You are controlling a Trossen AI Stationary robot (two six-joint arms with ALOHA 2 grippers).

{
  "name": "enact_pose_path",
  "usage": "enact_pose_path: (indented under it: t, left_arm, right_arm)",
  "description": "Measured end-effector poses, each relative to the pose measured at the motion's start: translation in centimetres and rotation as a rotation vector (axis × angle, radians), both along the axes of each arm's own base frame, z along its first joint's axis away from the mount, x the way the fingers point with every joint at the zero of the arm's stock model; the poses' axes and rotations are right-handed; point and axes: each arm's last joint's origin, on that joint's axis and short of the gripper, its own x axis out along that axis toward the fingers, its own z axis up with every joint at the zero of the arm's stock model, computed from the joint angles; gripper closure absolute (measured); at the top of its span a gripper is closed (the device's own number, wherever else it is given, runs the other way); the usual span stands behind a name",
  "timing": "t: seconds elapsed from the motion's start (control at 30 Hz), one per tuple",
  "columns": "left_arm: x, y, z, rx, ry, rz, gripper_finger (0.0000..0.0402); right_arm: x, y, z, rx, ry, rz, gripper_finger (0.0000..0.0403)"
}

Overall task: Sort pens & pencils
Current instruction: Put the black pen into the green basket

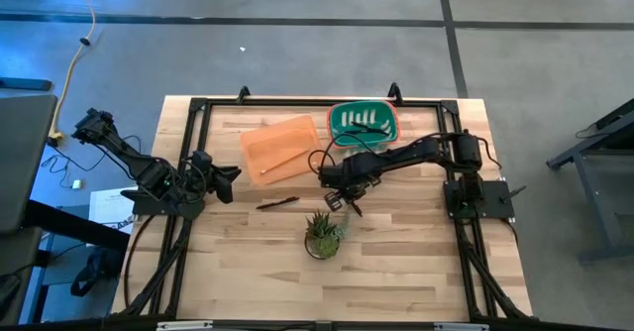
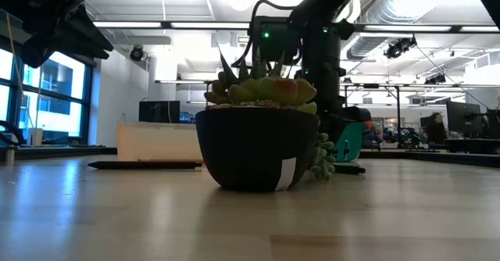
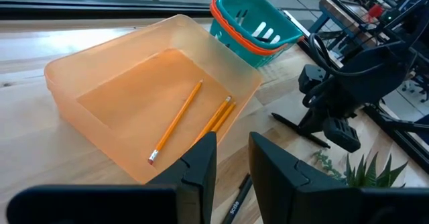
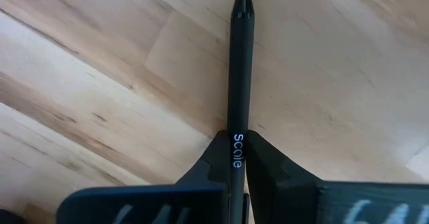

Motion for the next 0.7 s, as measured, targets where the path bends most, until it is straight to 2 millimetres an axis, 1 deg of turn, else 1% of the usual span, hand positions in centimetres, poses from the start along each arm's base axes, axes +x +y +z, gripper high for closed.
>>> enact_pose_path:
  t: [0.2, 0.7]
  left_arm:
    - [0.00, 0.00, 0.00, 0.000, 0.000, 0.000, 0.0325]
    - [0.01, -0.01, 0.00, -0.001, -0.002, 0.000, 0.0325]
  right_arm:
    - [-0.47, -0.40, 0.59, -0.058, 0.014, -0.020, 0.0402]
    - [-0.34, -0.23, 0.88, 0.011, -0.005, -0.015, 0.0403]
